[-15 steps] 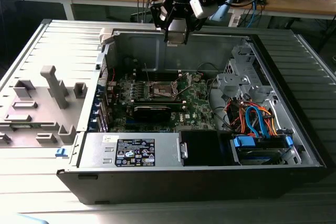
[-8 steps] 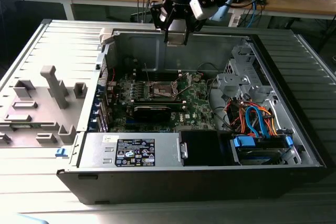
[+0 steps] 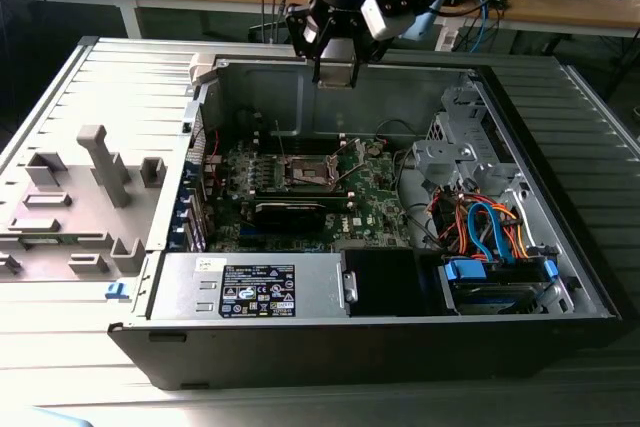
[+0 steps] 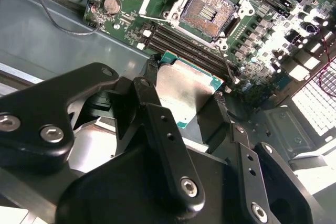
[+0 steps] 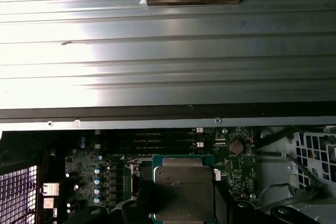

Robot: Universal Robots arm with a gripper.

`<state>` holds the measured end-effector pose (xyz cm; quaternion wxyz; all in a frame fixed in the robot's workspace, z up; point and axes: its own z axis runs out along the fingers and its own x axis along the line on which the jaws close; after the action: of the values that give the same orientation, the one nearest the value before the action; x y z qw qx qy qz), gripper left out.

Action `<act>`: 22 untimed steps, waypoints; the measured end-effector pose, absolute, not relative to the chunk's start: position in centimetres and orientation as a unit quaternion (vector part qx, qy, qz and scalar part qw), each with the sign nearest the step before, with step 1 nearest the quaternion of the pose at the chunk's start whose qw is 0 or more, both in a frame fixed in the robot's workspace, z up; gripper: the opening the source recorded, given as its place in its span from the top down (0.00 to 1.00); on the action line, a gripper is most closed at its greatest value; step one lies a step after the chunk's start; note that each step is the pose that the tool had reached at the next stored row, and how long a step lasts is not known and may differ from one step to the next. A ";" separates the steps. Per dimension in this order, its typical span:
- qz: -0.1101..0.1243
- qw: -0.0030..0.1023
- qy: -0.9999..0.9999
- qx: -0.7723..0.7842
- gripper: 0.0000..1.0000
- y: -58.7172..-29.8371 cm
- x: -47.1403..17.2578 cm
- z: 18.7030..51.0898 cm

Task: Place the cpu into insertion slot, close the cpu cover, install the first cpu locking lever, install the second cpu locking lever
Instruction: 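Place the cpu into insertion slot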

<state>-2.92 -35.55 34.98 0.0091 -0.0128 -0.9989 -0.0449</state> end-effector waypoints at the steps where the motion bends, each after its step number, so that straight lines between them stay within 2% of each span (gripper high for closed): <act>1: -0.045 0.009 -0.999 -0.013 0.45 -35.6 -2.9 35.0; 22: -0.045 0.009 -0.999 -0.013 0.45 -35.9 -3.0 34.7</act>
<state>-2.99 -35.90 34.66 0.0091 -0.0128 -0.9989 -0.0447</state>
